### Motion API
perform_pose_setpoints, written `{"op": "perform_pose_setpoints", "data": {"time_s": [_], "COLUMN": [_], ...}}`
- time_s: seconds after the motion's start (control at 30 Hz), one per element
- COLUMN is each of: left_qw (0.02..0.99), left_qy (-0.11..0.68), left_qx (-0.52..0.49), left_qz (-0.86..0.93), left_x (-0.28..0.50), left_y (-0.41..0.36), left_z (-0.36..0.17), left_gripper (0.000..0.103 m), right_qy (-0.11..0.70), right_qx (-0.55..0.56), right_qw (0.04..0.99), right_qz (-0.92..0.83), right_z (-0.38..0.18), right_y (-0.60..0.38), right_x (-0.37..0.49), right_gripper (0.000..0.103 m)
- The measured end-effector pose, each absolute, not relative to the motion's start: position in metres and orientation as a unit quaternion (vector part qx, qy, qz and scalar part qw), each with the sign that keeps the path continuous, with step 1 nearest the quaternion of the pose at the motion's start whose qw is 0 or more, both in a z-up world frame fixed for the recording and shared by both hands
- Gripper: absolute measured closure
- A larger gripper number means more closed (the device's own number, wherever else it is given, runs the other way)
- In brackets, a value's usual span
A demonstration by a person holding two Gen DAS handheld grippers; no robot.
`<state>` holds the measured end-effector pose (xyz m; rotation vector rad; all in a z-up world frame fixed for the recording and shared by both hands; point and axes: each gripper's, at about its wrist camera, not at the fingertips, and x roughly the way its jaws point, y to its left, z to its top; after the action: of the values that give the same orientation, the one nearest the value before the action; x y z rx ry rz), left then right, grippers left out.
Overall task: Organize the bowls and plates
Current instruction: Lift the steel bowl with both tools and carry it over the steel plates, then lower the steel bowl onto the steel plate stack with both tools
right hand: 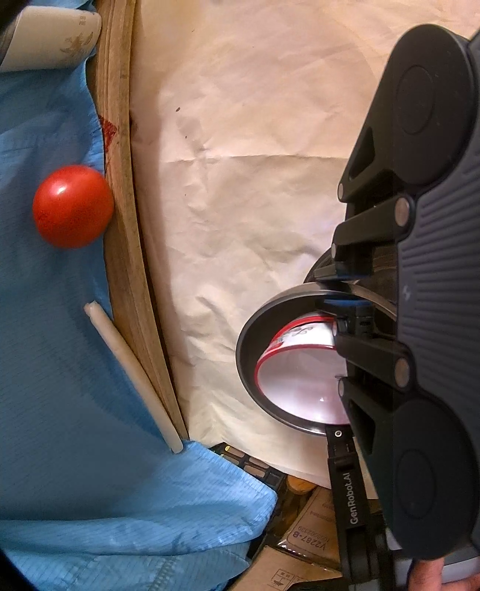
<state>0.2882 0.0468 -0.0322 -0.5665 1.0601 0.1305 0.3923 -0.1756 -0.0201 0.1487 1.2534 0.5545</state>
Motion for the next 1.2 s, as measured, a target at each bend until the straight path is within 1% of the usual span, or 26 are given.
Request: {"op": "perform_pose_setpoints", "data": {"time_s": [1.2], "left_qw": [0.804], "left_qy": [0.54], "left_qx": [-0.247], "left_qz": [0.028], "left_x": [0.274], "left_y": [0.039], "left_z": [-0.039], "left_gripper": [0.095], "right_qy": [0.608], "right_qx": [0.069], "right_qw": [0.753], "right_qz": [0.241], "right_z": [-0.029], "right_y": [-0.191], "right_x": [0.372], "right_gripper": [0.092]}}
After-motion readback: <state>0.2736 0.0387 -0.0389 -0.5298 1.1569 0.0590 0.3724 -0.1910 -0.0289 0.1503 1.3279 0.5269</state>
